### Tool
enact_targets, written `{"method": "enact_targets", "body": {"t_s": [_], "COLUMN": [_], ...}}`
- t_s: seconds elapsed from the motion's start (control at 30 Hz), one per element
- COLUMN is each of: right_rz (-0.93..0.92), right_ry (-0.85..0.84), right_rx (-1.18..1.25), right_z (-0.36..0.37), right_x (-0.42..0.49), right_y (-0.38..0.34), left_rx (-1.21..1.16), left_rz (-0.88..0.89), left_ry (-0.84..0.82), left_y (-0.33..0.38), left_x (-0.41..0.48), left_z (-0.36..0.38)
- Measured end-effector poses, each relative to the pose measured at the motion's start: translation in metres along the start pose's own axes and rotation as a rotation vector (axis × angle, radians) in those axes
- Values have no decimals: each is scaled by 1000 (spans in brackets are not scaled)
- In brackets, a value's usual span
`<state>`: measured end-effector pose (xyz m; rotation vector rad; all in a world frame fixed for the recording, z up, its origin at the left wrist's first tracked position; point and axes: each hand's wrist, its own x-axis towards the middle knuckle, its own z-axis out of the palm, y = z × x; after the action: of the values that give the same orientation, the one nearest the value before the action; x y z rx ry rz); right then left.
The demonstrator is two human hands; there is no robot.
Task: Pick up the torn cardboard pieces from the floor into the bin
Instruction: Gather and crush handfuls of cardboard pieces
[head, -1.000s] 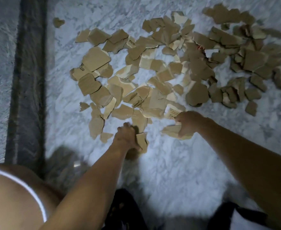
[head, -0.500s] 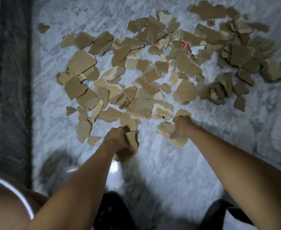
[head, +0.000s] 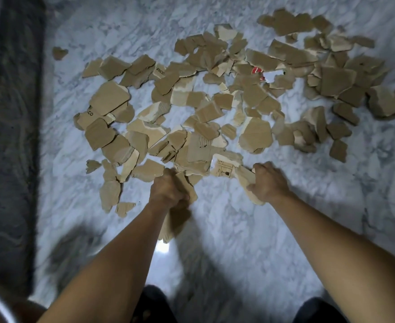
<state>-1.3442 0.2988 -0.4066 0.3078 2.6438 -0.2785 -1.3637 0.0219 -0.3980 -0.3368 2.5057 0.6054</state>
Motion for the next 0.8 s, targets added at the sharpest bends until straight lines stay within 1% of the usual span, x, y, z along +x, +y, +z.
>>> {"method": "enact_targets", "body": {"t_s": [0.1,0.13,0.17,0.2,0.27,0.33,0.4,0.47,0.5,0.53,0.63,0.7,0.8], "right_rz": [70,94,120,131,117,84,46,-2,-16,-33,-83,-76,-26], "right_ry": [-85,-131,-200,-267,-390,-450,-426,-368,-341,-307,-189,-171,-121], "right_rx": [111,157,185,185,102,38,51,92,99,85,-44,-90,-68], "right_z": [-7,-9,-11,-13,-24,-42,-61,-77,-82,-84,-69,-46,-18], "right_x": [-7,-9,-11,-13,-14,-10,-2,8,12,18,32,35,27], "right_y": [0,1,4,6,7,4,-6,-21,-30,-39,-58,-61,-57], "left_rx": [-75,-70,-17,66,198,217,229,306,364,436,618,623,518], "left_rz": [-23,-4,34,69,107,146,165,135,127,123,180,209,262], "left_ry": [-49,-74,-99,-126,-167,-212,-319,-439,-460,-446,-271,-193,-201], "left_y": [4,4,2,-2,-8,-13,-16,-16,-18,-21,-32,-36,-35], "left_x": [0,1,1,2,2,0,-5,-13,-17,-21,-36,-41,-36], "left_z": [-9,-14,-20,-27,-44,-63,-74,-71,-62,-49,-4,11,13]}}
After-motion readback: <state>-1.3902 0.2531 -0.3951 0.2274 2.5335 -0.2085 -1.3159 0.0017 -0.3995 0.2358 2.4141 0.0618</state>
